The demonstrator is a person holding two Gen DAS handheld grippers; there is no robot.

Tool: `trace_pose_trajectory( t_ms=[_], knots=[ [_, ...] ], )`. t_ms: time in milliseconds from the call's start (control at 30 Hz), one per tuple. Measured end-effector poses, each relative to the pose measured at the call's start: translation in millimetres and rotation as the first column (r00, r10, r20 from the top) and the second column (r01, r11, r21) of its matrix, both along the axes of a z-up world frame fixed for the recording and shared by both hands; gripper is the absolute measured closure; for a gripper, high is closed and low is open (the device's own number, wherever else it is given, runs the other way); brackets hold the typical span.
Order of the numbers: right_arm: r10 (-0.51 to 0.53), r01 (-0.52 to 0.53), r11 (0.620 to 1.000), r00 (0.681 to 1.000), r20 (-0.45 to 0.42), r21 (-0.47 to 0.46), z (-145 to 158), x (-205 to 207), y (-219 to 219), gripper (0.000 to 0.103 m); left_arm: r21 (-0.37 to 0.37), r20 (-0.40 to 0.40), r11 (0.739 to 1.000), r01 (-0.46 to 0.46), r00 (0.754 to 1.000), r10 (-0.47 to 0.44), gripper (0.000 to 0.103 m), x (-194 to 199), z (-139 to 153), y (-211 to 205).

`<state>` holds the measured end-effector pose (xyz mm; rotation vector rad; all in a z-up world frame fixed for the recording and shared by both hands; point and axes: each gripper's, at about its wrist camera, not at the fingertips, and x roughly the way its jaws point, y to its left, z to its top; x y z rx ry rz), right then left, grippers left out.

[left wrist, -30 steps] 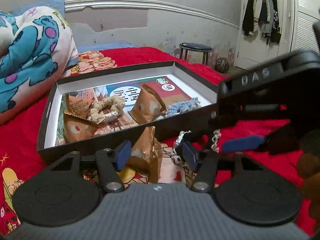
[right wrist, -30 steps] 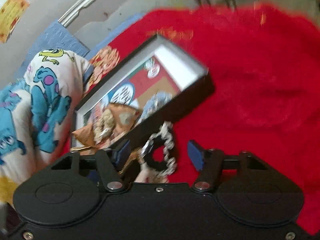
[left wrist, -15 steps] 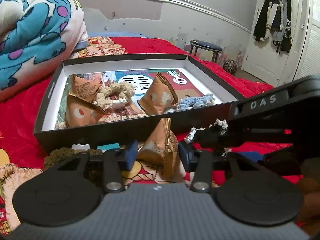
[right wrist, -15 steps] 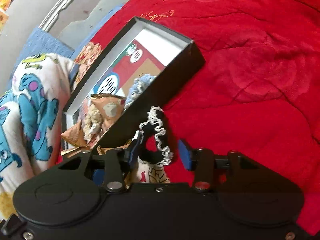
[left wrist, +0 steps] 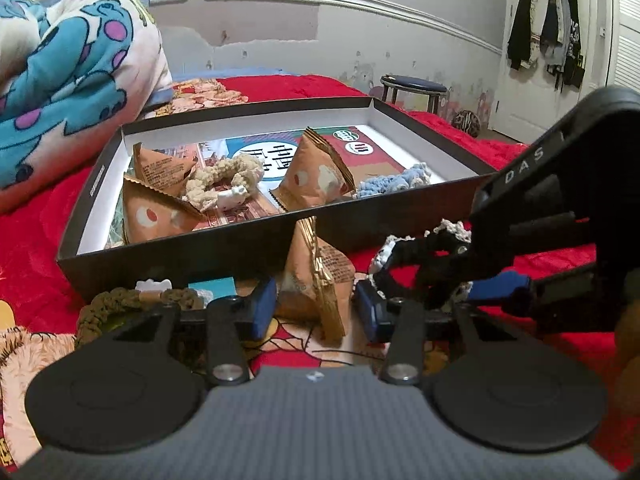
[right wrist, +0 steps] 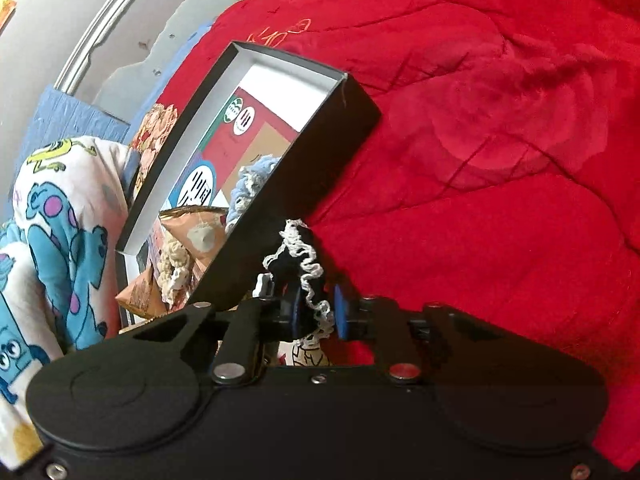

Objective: Organize objects
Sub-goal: 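Grasp the black-and-white scrunchie with the right tool while the left tool grasps a brown packet, then carry the scrunchie with the right tool while the left tool carries the packet over the box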

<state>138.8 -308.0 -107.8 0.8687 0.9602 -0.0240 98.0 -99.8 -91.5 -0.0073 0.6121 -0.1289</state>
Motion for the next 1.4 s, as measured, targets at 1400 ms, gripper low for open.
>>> trace_pose_trajectory(
  t_ms=[1400],
  knots=[
    [-0.108, 0.102, 0.991, 0.991, 0.081, 0.084, 14, -5, -22, 0.092, 0.009, 0.226, 1.000, 0.015, 0.974, -0.017, 0.062, -37, 3, -7]
  ],
)
